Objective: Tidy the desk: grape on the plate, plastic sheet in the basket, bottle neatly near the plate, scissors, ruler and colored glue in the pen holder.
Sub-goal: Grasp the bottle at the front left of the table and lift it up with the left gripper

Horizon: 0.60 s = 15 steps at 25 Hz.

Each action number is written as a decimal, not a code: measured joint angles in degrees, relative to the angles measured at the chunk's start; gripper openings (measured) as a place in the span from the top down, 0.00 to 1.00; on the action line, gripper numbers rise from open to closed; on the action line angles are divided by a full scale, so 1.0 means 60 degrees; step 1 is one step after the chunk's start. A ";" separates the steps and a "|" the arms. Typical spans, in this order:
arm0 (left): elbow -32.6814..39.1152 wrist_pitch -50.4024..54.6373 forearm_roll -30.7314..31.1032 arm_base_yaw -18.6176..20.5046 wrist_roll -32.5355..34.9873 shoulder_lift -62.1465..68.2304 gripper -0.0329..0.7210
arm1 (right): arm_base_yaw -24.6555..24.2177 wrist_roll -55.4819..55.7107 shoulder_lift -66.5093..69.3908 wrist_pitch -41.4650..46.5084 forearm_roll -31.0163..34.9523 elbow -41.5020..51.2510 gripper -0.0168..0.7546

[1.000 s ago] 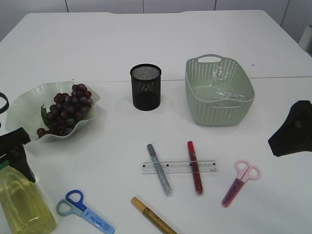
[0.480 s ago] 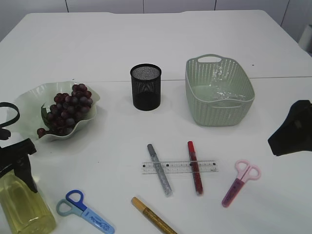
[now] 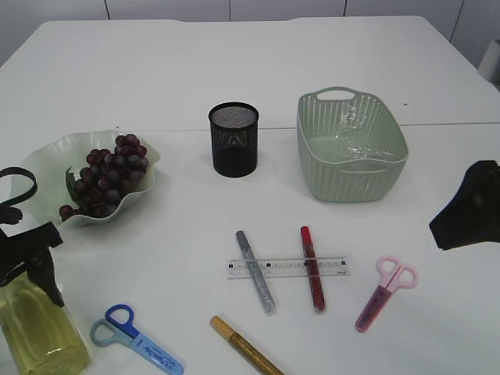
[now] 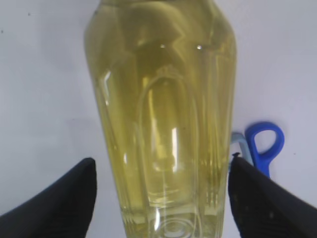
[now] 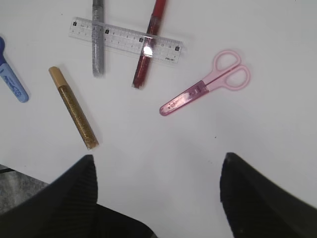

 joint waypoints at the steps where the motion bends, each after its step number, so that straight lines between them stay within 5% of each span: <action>1: 0.0000 -0.0016 0.0000 0.0000 0.0000 0.0010 0.15 | 0.0000 0.0000 0.0000 0.0000 0.0000 0.0000 0.25; 15: 0.0000 -0.0275 -0.0106 0.0000 0.0000 0.0564 0.12 | 0.0000 -0.0016 0.0000 -0.0019 0.0000 0.0000 0.25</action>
